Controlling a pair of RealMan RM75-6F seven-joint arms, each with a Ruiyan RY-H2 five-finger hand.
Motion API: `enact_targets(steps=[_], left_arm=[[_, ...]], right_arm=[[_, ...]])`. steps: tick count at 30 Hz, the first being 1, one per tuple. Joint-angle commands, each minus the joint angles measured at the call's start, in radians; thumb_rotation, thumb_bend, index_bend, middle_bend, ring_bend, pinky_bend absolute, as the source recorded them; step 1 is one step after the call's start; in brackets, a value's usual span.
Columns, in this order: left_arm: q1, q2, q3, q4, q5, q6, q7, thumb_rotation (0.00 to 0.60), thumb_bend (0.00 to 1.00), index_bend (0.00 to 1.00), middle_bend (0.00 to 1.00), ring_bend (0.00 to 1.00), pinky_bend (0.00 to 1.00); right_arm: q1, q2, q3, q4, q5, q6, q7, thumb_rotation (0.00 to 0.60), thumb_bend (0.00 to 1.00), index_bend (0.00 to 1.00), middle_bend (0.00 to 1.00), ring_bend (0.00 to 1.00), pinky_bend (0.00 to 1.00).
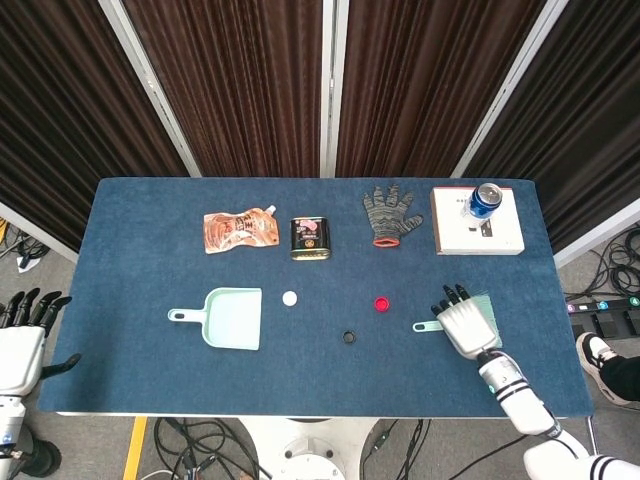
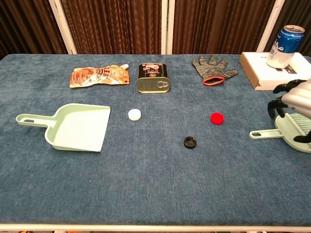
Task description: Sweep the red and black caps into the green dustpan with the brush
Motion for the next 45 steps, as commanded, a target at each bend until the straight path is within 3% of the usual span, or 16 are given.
enact_targets(steps=[1,26,35,40,45], left_arm=[[0.0,-0.003,0.001,0.006,-0.002,-0.003,-0.006,0.6,0.07,0.18,0.13,0.03,0.04],[-0.005,-0.012,-0.001,0.03,-0.004,-0.012,-0.028,0.6,0.07,0.18,0.13,0.03,0.04],[-0.023,-0.007,0.0,0.037,0.023,-0.02,-0.027,0.6,0.07,0.18,0.13,0.03,0.04],[-0.076,0.013,-0.016,0.035,0.047,-0.066,-0.06,0.6,0.07,0.18,0.13,0.03,0.04],[-0.164,0.029,-0.039,0.035,0.036,-0.188,-0.084,0.6,0.07,0.23,0.13,0.03,0.05]], right_arm=[[0.015,-0.034,-0.007,0.036,0.01,-0.01,0.006,0.6,0.08,0.41,0.42,0.13,0.18],[0.045,-0.127,-0.028,0.138,0.053,-0.018,0.079,0.6,0.18,0.46,0.45,0.16,0.18],[0.049,-0.131,-0.033,0.142,0.05,-0.003,0.095,0.6,0.31,0.56,0.54,0.23,0.18],[0.062,-0.102,-0.013,0.117,0.05,0.008,0.12,0.6,0.36,0.63,0.58,0.26,0.19],[0.099,-0.022,0.036,0.037,0.056,-0.008,0.212,0.6,0.4,0.67,0.6,0.27,0.19]])
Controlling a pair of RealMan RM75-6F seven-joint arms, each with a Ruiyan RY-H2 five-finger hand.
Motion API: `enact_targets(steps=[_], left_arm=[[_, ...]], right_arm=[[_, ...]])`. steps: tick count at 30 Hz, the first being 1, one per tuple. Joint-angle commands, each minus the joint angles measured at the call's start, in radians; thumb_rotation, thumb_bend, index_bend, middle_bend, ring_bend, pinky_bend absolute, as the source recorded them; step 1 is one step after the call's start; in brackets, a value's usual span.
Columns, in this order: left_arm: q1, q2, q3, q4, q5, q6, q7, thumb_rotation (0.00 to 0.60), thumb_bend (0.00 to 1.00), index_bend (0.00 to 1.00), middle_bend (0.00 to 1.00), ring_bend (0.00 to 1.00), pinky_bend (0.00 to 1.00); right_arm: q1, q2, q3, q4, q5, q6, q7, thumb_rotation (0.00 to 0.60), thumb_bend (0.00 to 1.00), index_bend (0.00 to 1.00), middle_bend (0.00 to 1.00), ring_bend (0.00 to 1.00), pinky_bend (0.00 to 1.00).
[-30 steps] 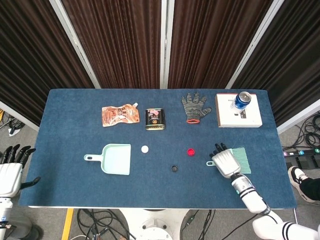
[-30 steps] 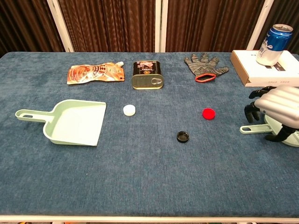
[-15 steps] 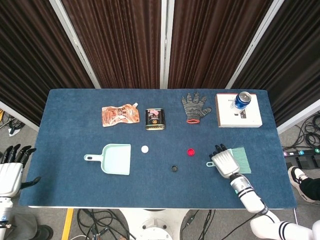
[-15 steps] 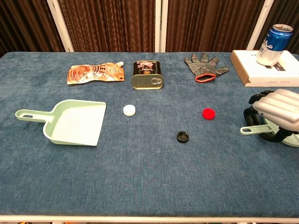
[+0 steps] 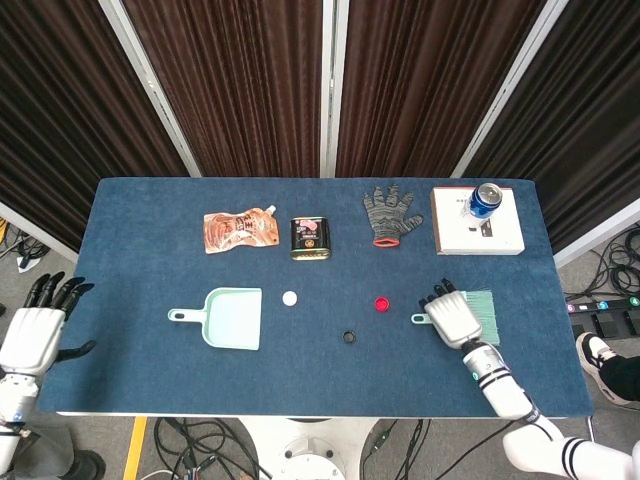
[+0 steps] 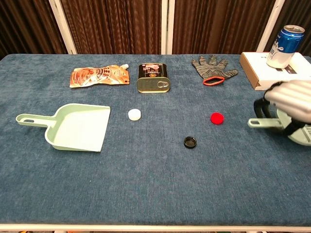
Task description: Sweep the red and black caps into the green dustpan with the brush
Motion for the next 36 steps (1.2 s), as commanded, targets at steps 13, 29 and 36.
enact_targets(steps=[13,29,36], left_arm=[[-0.248,-0.113,-0.05,0.024,-0.135,-0.362,0.114,0.6,0.15,0.35,0.3,0.19,0.19],[-0.305,-0.283,-0.051,0.083,-0.296,-0.431,0.228,0.6,0.22,0.4,0.39,0.25,0.26],[-0.319,-0.305,-0.045,0.088,-0.315,-0.445,0.225,0.6,0.24,0.43,0.41,0.25,0.26]], right_arm=[[0.096,0.26,0.161,-0.205,0.072,-0.056,0.285,0.6,0.42,0.68,0.61,0.27,0.19],[0.12,0.262,0.12,-0.167,0.084,-0.092,0.331,0.6,0.42,0.68,0.61,0.27,0.19],[0.125,0.252,0.105,-0.148,0.085,-0.093,0.339,0.6,0.42,0.68,0.61,0.27,0.19]])
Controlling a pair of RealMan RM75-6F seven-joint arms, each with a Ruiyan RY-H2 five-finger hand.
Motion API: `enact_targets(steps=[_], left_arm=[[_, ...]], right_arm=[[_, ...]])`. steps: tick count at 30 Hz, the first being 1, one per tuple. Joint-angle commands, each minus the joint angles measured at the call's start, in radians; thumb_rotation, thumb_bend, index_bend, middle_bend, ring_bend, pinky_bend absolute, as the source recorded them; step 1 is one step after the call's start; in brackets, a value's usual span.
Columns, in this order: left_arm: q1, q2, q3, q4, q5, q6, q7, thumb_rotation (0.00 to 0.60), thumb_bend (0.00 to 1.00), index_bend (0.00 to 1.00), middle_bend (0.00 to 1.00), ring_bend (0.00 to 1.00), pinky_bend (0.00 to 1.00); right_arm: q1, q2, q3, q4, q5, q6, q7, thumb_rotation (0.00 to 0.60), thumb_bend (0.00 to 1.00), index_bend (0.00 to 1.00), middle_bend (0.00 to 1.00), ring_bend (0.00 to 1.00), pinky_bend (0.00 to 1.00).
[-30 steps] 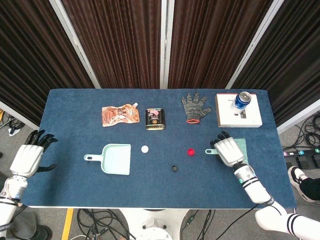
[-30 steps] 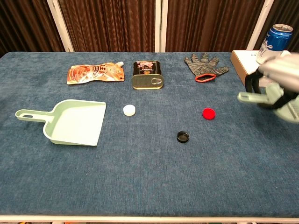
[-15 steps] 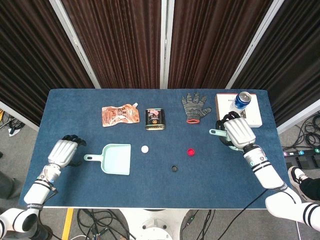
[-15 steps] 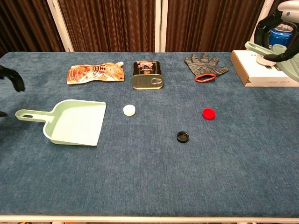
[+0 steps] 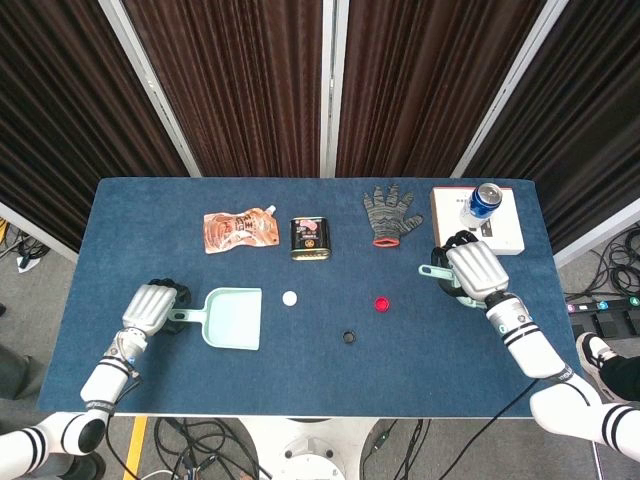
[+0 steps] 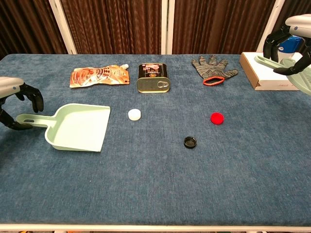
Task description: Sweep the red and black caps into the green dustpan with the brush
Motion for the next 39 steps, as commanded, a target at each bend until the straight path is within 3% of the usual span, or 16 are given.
enact_targets(steps=[1,21,29,34,39], left_arm=[[-0.004,-0.003,0.002,-0.001,-0.005,-0.007,-0.006,0.6,0.24,0.43,0.41,0.25,0.26],[-0.024,-0.013,0.03,0.007,0.005,-0.001,0.001,0.6,0.34,0.5,0.48,0.31,0.26],[-0.06,0.017,0.041,-0.01,0.022,-0.043,0.027,0.6,0.35,0.51,0.5,0.32,0.26],[-0.096,0.049,0.026,-0.042,-0.019,-0.089,0.057,0.6,0.35,0.51,0.5,0.32,0.26],[-0.125,0.054,0.011,-0.052,-0.079,-0.1,0.116,0.6,0.35,0.51,0.5,0.32,0.26]], right_arm=[[0.002,-0.002,-0.004,0.003,0.0,0.0,0.001,0.6,0.42,0.68,0.61,0.27,0.19],[0.015,-0.057,-0.035,0.03,-0.017,-0.014,0.088,0.6,0.44,0.69,0.61,0.28,0.19],[0.067,-0.15,-0.044,0.129,-0.116,-0.047,0.308,0.6,0.51,0.7,0.62,0.28,0.19],[0.112,-0.249,-0.073,0.258,-0.227,-0.023,0.506,0.6,0.56,0.72,0.62,0.28,0.19],[0.144,-0.344,-0.107,0.398,-0.314,0.041,0.626,0.6,0.57,0.72,0.62,0.28,0.19]])
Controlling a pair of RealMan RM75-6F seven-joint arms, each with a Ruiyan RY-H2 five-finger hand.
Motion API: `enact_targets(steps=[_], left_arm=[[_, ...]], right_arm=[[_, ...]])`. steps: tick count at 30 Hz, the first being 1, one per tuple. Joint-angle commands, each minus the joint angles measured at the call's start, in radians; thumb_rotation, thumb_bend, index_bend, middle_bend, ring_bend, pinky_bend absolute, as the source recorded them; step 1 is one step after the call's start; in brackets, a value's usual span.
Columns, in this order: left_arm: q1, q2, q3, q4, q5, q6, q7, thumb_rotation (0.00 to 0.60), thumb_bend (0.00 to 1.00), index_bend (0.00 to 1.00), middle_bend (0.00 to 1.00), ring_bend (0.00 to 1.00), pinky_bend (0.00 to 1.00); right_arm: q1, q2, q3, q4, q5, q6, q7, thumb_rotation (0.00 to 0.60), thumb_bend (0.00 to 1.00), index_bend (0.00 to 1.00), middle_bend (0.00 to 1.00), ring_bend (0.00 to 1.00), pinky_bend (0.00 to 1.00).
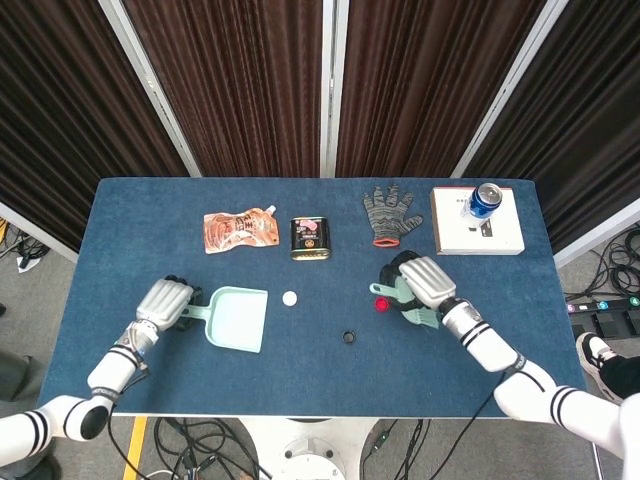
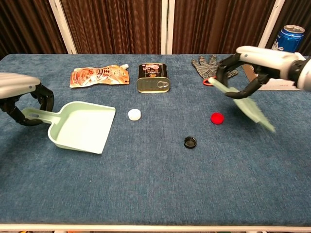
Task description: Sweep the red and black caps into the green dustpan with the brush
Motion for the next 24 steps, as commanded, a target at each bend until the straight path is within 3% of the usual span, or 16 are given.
enact_targets(steps=[1,13,24], left_arm=[[-0.02,0.004,-0.008,-0.01,-0.041,-0.009,0.042,0.6,0.35,0.51,0.5,0.32,0.26],[-0.092,-0.007,-0.018,-0.004,-0.16,-0.06,0.108,0.6,0.35,0.51,0.51,0.34,0.26],[-0.136,-0.018,-0.003,-0.022,-0.186,-0.061,0.143,0.6,0.35,0.51,0.51,0.34,0.26]], right_arm=[[0.04,-0.094,-0.035,0.121,-0.083,0.059,0.101,0.6,0.57,0.72,0.62,0.28,0.19],[0.086,-0.216,-0.054,0.225,-0.117,0.123,0.191,0.6,0.57,0.73,0.62,0.28,0.19],[0.134,-0.327,-0.037,0.266,-0.112,0.157,0.282,0.6,0.58,0.73,0.62,0.28,0.19]])
